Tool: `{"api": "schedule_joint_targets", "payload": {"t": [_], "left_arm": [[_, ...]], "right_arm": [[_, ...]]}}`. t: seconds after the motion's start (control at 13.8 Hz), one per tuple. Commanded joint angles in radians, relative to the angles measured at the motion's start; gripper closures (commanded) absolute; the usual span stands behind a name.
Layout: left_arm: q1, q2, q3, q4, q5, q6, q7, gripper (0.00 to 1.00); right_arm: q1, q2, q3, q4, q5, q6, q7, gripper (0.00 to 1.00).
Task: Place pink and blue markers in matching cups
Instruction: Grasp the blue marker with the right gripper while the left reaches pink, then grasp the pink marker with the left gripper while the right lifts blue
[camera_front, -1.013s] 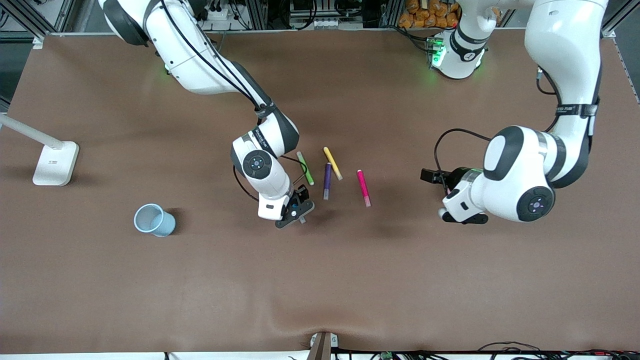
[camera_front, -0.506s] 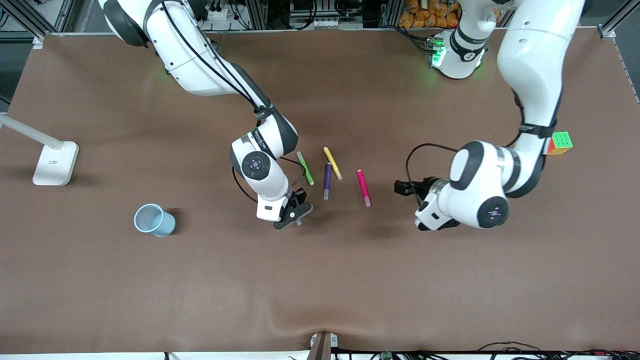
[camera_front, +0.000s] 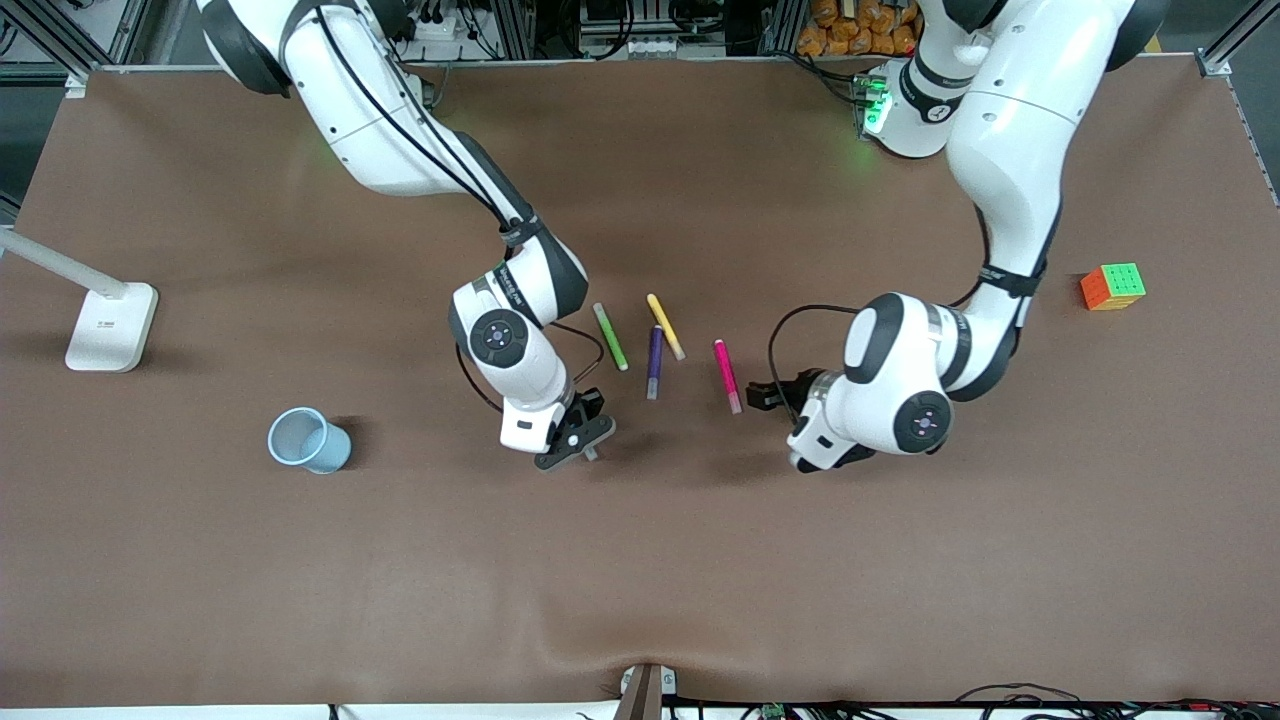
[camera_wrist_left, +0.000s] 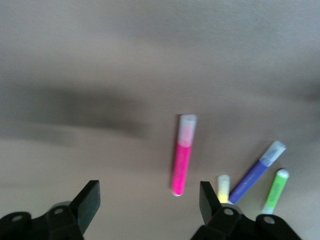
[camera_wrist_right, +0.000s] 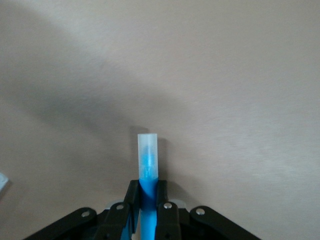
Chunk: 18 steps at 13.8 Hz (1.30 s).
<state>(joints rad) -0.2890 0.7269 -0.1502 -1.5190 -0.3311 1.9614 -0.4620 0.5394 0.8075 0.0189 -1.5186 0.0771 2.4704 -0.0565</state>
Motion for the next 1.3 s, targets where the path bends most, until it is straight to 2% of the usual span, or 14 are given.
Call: {"api": "schedule_joint_targets", "payload": {"t": [0.0,0.14,0.29,0.43,0.65,0.94,1.23], "left_arm": [[-0.042,0.026,0.009,0.022,-0.042,0.04,-0.029,0.15],[-0.059,0.045,0.008,0.022,-0.042,0.08,-0.049,0.16],[-0.09,0.075,0.009,0.042,-0.052,0.123,-0.075,0.22],[-0.108,0.111,0.009,0.083,-0.052,0.126,-0.107,0.25],[-0.111,0.121,0.02,0.088,-0.039,0.128,-0.09,0.28],[-0.111,0.115,0.02,0.086,0.044,0.117,-0.095,0.29],[-0.117,0.131,0.02,0.085,0.05,0.117,-0.095,0.38]], "right_arm": [[-0.057,-0.024,0.012,0.052,-0.022,-0.124,-0.064,1.0],[-0.099,-0.037,0.012,0.064,-0.022,-0.204,-0.127,1.0],[-0.145,-0.08,0.01,0.064,-0.042,-0.295,-0.186,1.0],[-0.191,-0.122,0.012,0.078,-0.109,-0.396,-0.244,1.0],[-0.22,-0.162,0.012,0.107,-0.21,-0.539,-0.29,1.0],[-0.226,-0.186,0.013,0.126,-0.382,-0.712,-0.434,1.0],[-0.28,-0.188,0.009,0.137,-0.494,-0.762,-0.639,1.0]]}}
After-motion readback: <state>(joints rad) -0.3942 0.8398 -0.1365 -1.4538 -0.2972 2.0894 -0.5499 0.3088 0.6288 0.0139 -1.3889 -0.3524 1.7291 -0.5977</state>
